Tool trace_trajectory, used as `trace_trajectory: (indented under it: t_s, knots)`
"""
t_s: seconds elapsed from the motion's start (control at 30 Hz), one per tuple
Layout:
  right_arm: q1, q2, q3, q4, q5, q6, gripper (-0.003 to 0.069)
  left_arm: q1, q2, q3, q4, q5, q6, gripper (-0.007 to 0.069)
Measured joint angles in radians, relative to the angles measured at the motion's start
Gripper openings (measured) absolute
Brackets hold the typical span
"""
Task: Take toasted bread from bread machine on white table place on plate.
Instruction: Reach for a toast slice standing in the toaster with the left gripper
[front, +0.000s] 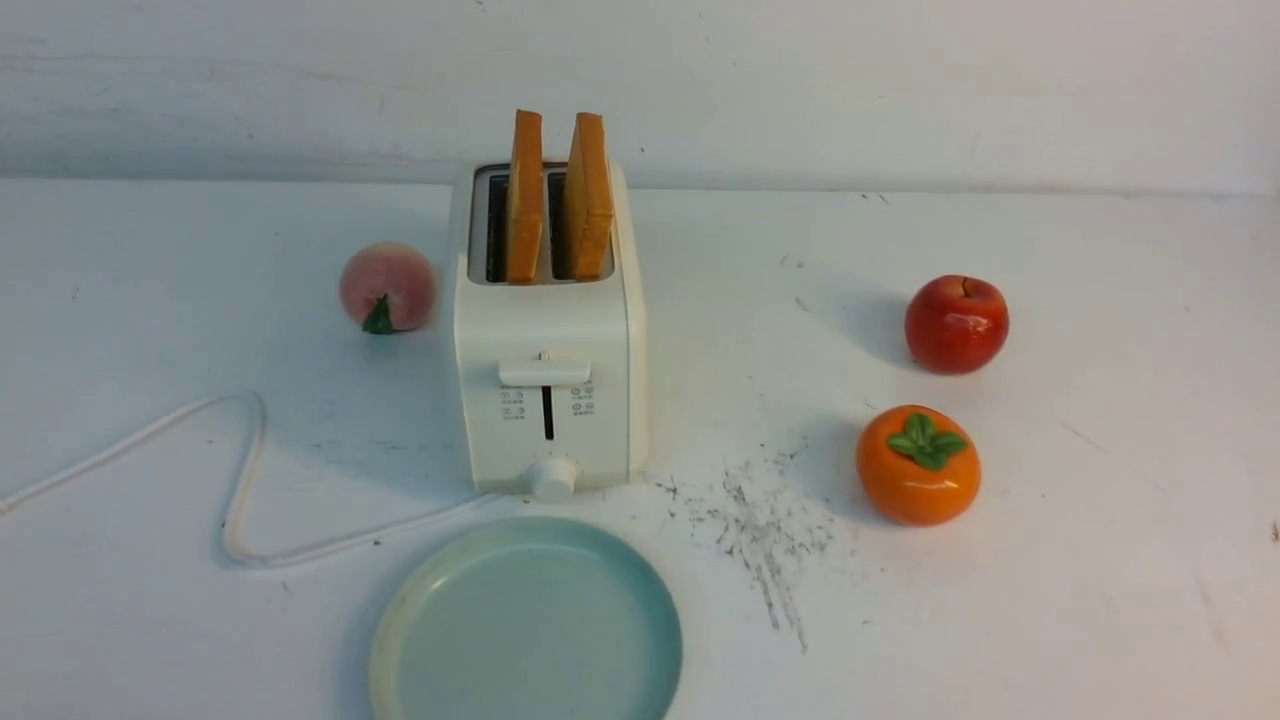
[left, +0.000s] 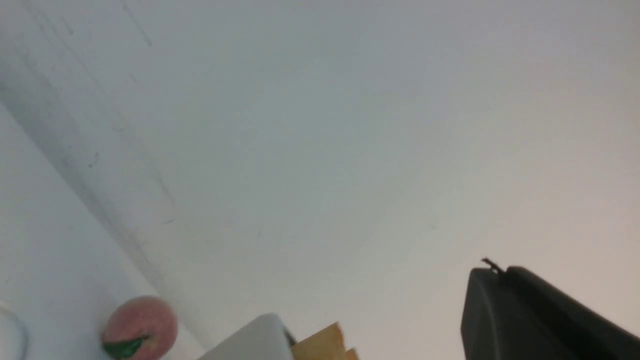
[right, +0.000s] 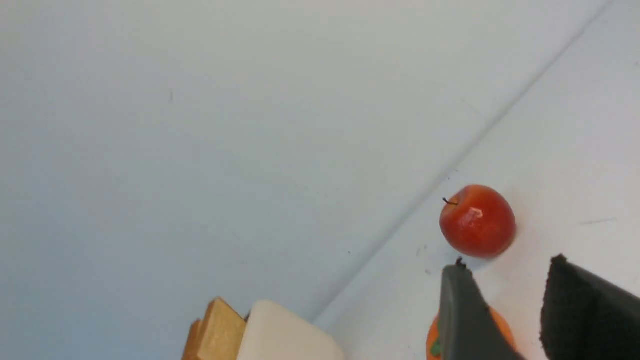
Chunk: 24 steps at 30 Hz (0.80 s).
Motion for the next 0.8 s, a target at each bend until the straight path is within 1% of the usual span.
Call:
trace_trajectory:
  t_s: [0.07,0.13,0.23,0.27,0.3,0.33,0.4,0.47,0.53,0.6,0.63,0.67,0.73,0.77,0.8]
  knots:
    - [0.000,0.000,-0.030,-0.010,0.020,0.001,0.0230,0.000,0.002,-0.046,0.013,0.006,0.031,-0.0014]
    - [0.000,0.005,-0.109,-0.051,0.077,-0.012,0.0209,0.000,0.032,-0.135,0.043,0.040,0.082,-0.0014]
    - [0.000,0.099,-0.315,-0.166,0.264,-0.064,0.0142,0.000,0.181,-0.334,0.103,0.264,0.211,-0.0014]
    - [0.000,0.160,-0.398,-0.192,0.327,-0.075,0.0111,0.000,0.260,-0.411,0.119,0.375,0.246,-0.0014]
    - [0.000,0.160,-0.412,-0.196,0.341,-0.075,0.0105,0.000,0.274,-0.423,0.121,0.394,0.258,-0.0014]
    - [0.000,0.253,-0.521,-0.228,0.448,-0.090,0.0059,0.000,0.376,-0.508,0.134,0.529,0.295,-0.0014]
    - [0.000,0.377,-0.637,-0.254,0.572,-0.122,0.0010,0.000,0.526,-0.618,0.142,0.718,0.328,-0.0014]
    - [0.000,0.485,-0.739,-0.268,0.696,-0.164,-0.0015,0.000,0.661,-0.710,0.148,0.866,0.344,-0.0014]
    - [0.000,0.591,-0.825,-0.274,0.840,-0.204,-0.0019,0.000,0.805,-0.816,0.154,0.996,0.351,-0.0014]
    - [0.000,0.682,-0.881,-0.274,0.949,-0.239,-0.0019,0.000,0.956,-0.947,0.155,1.109,0.353,-0.0014]
    - [0.000,0.712,-0.887,-0.272,0.977,-0.249,-0.0019,0.000,1.023,-1.009,0.155,1.154,0.354,-0.0014]
    - [0.000,0.717,-0.888,-0.270,0.988,-0.253,-0.0019,0.000,1.036,-1.022,0.155,1.163,0.354,-0.0014]
    - [0.000,0.761,-0.891,-0.270,1.034,-0.268,-0.0016,-0.001,1.182,-1.174,0.155,1.247,0.372,-0.0014]
    - [0.000,0.768,-0.891,-0.269,1.042,-0.272,-0.0015,-0.004,1.204,-1.199,0.155,1.267,0.376,-0.0014]
    - [0.000,0.779,-0.891,-0.266,1.056,-0.281,-0.0014,-0.023,1.299,-1.304,0.163,1.325,0.389,-0.0014]
